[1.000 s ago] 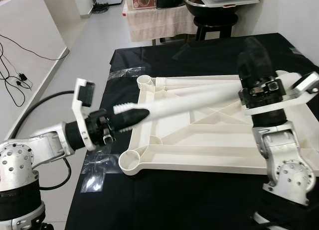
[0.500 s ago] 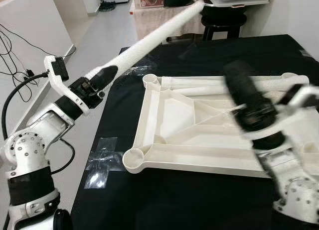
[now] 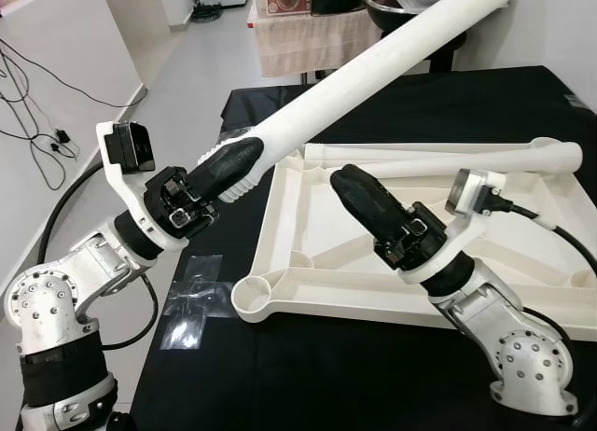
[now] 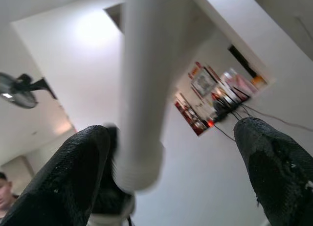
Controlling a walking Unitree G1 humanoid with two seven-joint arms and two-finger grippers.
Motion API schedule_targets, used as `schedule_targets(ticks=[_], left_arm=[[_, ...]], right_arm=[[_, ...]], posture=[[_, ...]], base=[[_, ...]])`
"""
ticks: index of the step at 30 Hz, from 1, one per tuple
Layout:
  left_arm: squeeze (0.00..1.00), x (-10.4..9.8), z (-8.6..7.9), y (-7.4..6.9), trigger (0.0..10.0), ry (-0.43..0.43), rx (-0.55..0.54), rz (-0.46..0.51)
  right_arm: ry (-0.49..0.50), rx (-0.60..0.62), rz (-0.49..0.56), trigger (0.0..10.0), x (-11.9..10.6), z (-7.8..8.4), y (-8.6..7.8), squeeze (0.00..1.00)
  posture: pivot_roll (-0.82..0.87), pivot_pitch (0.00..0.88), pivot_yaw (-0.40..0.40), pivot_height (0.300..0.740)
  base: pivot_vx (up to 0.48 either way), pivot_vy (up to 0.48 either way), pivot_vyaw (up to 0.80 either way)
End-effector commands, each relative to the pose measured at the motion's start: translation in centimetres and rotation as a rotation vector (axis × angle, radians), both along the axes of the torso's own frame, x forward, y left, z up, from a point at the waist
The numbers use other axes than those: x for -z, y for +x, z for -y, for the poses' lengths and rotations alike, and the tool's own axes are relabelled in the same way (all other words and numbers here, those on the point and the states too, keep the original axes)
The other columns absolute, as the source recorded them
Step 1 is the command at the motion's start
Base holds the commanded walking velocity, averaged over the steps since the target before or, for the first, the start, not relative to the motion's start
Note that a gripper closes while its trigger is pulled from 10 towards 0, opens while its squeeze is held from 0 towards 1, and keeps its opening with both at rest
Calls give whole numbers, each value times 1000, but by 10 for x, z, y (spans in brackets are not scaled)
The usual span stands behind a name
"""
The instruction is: Building children table
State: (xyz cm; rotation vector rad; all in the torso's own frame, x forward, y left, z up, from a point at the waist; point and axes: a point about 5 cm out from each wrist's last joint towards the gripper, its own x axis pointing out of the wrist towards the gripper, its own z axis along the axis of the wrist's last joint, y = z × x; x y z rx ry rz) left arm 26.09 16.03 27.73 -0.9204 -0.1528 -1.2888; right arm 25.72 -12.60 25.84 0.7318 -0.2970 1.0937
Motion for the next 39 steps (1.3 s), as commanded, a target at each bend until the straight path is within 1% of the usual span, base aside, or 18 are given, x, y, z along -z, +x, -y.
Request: schedule_targets(ticks=[1, 2, 5, 9, 10, 11, 13, 14, 15, 17, 26, 30, 31, 32, 33, 39], left_arm=[[0, 6, 2, -2, 10000, -27, 44, -17], [0, 10, 4, -3, 10000, -27, 58, -31], [0, 13, 9, -7, 10000, -30, 88, -41], [0, 15, 12, -9, 10000, -34, 101, -48], [0, 16, 14, -8, 10000, -36, 99, -60], [0, 18, 18, -9, 10000, -37, 109, -69], [0, 18, 18, -9, 10000, -37, 109, -69], [0, 19, 20, -10, 10000, -38, 120, -75], [0, 19, 20, -10, 10000, -38, 120, -75], [0, 21, 28, -13, 10000, -37, 165, -82], [0, 23, 34, -18, 10000, -29, 202, -87], [0, 23, 34, -18, 10000, -26, 202, -88], [0, 23, 35, -19, 10000, -24, 204, -90], [0, 23, 35, -19, 10000, -24, 204, -90], [0, 24, 36, -19, 10000, -22, 208, -91], [0, 24, 38, -20, 10000, -20, 215, -94]], right_arm=[[19, -52, 48, 10000, -8, -4, -5, 0], [32, -67, 74, 10000, -12, -7, -5, 0], [53, -83, 94, 10000, -17, -11, -6, 0], [79, -103, 101, 10000, -21, -16, -6, 0], [83, -112, 104, 10000, -22, -20, -6, 0], [76, -124, 104, 10000, -22, -27, -6, 0], [76, -124, 104, 10000, -22, -27, -6, 0], [67, -132, 106, 10000, -22, -32, -6, 0], [67, -132, 106, 10000, -22, -32, -6, 0], [57, -133, 84, 10000, -21, -46, 1, 0], [44, -145, 76, 10000, -23, -58, 7, 0], [34, -145, 76, 10000, -23, -59, 8, 0], [26, -145, 77, 9765, -22, -59, 8, 0], [26, -145, 77, 9765, -22, -59, 8, 0], [20, -143, 77, 0, -22, -59, 9, 0], [13, -137, 85, 0, -20, -58, 9, 0]], posture=[[-55, 115, 70, 740], [-53, 116, 68, 740], [-53, 117, 69, 740], [-52, 117, 70, 740], [-52, 117, 70, 740], [-52, 116, 74, 740], [-52, 116, 74, 740], [-52, 116, 74, 740], [-52, 116, 74, 740], [-51, 115, 70, 740], [-45, 108, 63, 740], [-45, 108, 63, 740], [-46, 105, 64, 740], [-46, 105, 64, 740], [-47, 103, 63, 740], [-49, 99, 64, 740]], base=[[0, 0, 0], [0, 0, 0], [0, 0, 0], [0, 0, 0], [0, 0, 0], [0, 0, 0], [0, 0, 0], [0, 0, 0], [0, 0, 0], [0, 0, 0], [0, 0, 0], [0, 0, 0], [0, 0, 0], [0, 0, 0], [0, 0, 0], [0, 0, 0]])
